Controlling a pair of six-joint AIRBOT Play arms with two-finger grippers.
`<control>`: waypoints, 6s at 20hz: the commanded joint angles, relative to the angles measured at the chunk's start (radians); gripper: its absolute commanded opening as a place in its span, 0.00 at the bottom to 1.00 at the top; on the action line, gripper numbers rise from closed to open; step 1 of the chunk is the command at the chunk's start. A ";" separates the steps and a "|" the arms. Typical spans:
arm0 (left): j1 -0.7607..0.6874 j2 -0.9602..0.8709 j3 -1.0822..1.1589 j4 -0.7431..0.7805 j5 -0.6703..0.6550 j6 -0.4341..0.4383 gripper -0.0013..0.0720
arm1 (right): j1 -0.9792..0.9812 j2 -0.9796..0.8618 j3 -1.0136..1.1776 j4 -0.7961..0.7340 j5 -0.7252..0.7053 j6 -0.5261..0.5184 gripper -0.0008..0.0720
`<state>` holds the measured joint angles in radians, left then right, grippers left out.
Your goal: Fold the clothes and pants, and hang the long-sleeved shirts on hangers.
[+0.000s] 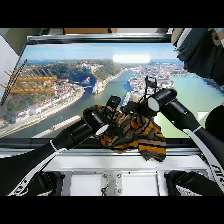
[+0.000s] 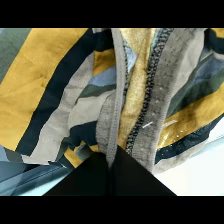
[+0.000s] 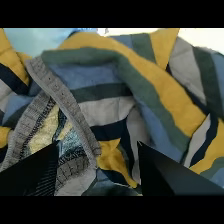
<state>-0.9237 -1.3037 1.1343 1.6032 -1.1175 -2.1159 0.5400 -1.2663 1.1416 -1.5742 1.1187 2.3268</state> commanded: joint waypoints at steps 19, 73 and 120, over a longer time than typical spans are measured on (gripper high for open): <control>0.030 0.107 0.032 -0.010 0.048 0.097 0.88 | 0.038 0.248 -0.031 -0.057 0.244 -0.289 0.03; 0.223 0.324 0.787 -0.067 0.162 0.342 0.03 | -0.194 0.250 0.970 0.053 0.304 -0.453 0.03; 0.720 -0.020 0.438 -0.148 -0.127 0.499 0.94 | -0.150 0.343 -0.022 0.102 0.321 -0.243 0.03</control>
<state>-0.3431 -1.3117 1.5650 1.4471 -1.2728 -1.6695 0.3897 -0.9226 1.1198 -1.4727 1.4395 2.0842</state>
